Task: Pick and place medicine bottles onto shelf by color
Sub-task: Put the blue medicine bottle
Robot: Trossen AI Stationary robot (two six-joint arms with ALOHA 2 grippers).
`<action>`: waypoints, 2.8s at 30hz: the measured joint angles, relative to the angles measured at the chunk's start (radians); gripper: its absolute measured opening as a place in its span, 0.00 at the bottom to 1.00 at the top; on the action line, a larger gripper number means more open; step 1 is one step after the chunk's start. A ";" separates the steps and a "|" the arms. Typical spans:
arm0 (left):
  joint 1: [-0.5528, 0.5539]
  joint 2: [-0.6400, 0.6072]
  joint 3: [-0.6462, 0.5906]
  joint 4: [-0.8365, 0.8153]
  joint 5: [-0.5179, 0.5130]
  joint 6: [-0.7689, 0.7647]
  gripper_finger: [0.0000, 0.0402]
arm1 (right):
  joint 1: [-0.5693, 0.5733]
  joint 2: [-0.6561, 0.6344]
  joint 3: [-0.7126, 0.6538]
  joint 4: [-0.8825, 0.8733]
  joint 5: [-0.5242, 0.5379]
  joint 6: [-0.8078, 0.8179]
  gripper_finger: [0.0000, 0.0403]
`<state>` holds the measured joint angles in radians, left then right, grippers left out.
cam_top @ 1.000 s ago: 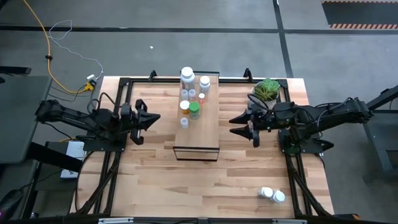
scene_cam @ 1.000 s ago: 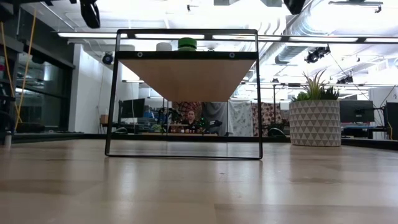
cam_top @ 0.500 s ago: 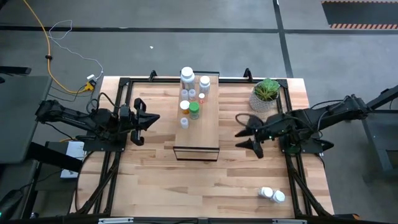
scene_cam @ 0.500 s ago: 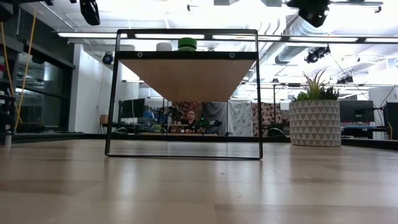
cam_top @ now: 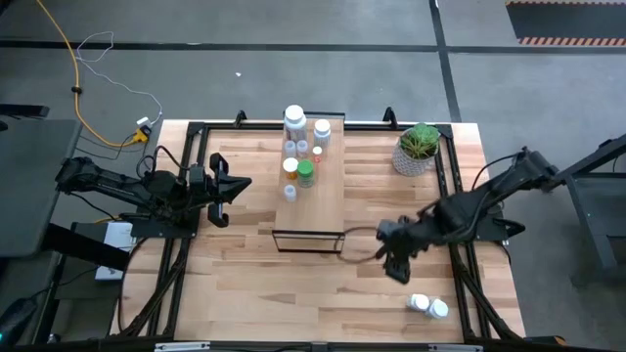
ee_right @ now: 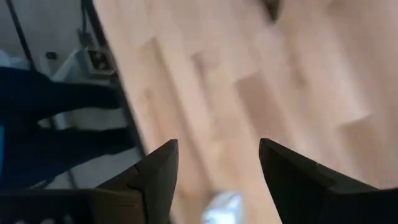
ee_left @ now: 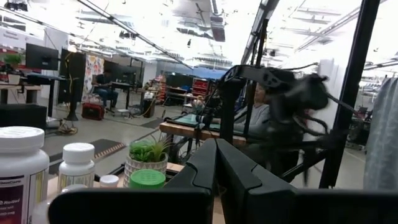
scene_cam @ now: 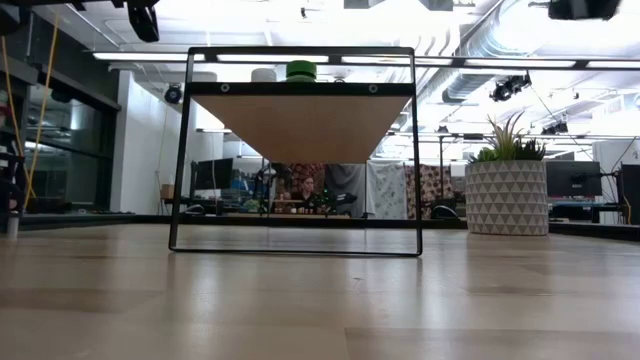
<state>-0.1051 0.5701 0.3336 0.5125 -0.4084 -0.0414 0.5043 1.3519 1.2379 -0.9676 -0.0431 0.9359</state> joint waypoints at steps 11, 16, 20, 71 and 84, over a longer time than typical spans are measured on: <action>0.000 0.000 0.000 0.000 0.035 0.008 0.00 | 0.209 0.255 0.120 -0.030 -0.145 0.422 0.54; 0.000 0.000 0.000 0.000 0.057 0.008 0.00 | 0.282 0.286 0.123 -0.129 -0.145 0.666 0.54; 0.000 0.000 0.000 0.000 0.057 0.009 0.00 | 0.317 0.281 0.123 -0.211 -0.137 0.679 0.54; 0.000 0.000 0.000 0.000 -0.017 -0.085 0.00 | 0.432 0.283 0.044 -0.226 -0.111 0.607 0.98; 0.000 0.000 0.000 0.000 -0.023 -0.090 0.00 | 0.425 0.289 -0.076 -0.069 -0.141 0.493 0.98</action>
<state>-0.1052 0.5701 0.3336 0.5129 -0.4310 -0.1318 0.9294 1.6409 1.1624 -1.0361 -0.1840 1.4285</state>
